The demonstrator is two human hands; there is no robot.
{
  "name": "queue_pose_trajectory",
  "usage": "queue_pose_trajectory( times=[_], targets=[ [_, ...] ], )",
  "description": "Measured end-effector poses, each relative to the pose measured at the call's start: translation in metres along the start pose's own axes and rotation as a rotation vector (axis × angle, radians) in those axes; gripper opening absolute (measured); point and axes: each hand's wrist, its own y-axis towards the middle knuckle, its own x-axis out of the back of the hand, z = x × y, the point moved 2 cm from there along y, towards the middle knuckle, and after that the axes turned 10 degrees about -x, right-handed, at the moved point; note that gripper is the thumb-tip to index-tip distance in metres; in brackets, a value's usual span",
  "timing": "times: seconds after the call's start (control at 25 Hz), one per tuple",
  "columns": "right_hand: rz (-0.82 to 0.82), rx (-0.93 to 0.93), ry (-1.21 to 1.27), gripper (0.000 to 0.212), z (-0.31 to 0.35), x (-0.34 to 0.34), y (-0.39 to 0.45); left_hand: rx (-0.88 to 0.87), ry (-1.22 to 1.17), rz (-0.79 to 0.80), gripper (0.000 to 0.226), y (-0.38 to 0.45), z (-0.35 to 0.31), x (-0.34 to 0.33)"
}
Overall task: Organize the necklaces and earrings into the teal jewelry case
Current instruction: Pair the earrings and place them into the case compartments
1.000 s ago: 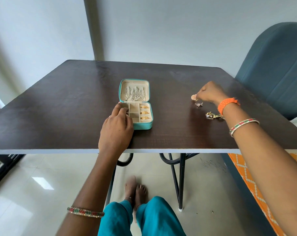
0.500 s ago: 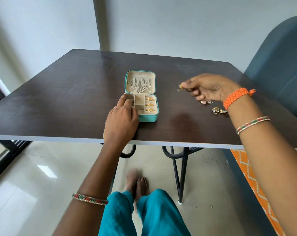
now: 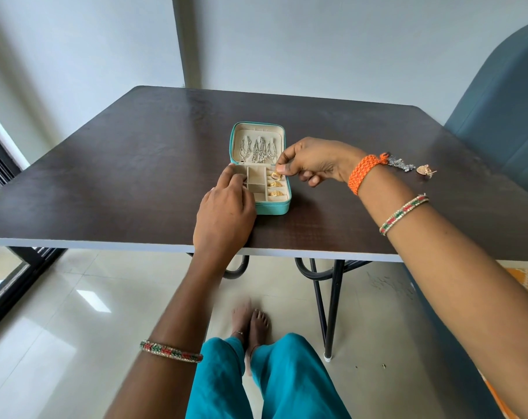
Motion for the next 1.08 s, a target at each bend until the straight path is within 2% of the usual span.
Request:
queue_pose_trajectory(
  times=[0.24,0.32,0.4,0.48,0.56,0.64,0.8,0.92,1.0,1.08],
  targets=[
    [-0.101,-0.003,-0.17,0.004,0.009,-0.004,-0.002,-0.003,-0.002,-0.007,0.038,0.0,0.002,-0.001],
    [-0.143,0.016,-0.239,0.015,0.012,-0.004,-0.002,-0.003,-0.003,-0.005,0.038,0.0,0.002,-0.001],
    [-0.177,0.027,-0.273,0.036,0.014,-0.003,0.0,-0.004,-0.005,-0.004,0.039,0.0,0.002,-0.001],
    [-0.196,0.036,-0.296,0.043,0.013,-0.005,0.002,-0.002,-0.007,-0.007,0.039,0.0,0.002,-0.002],
    [-0.22,0.054,-0.318,0.037,0.013,-0.007,0.0,-0.006,-0.01,-0.01,0.039,0.001,0.003,-0.002],
    [-0.261,0.078,-0.335,0.02,0.012,-0.008,-0.003,-0.016,-0.012,-0.014,0.039,0.001,0.004,-0.004],
    [-0.342,0.125,-0.304,0.034,0.007,-0.012,-0.002,-0.02,-0.008,-0.017,0.038,0.001,0.006,-0.006],
    [-0.382,0.112,-0.331,0.034,0.005,-0.015,0.003,-0.016,-0.01,-0.018,0.038,0.002,0.007,-0.007],
    [-0.332,0.111,-0.233,0.029,0.001,-0.013,0.004,-0.023,-0.011,-0.022,0.038,0.001,0.005,-0.005],
    [-0.331,0.118,0.091,0.024,-0.013,-0.009,0.0,-0.035,-0.014,-0.03,0.037,0.0,0.003,-0.003]
  ],
)
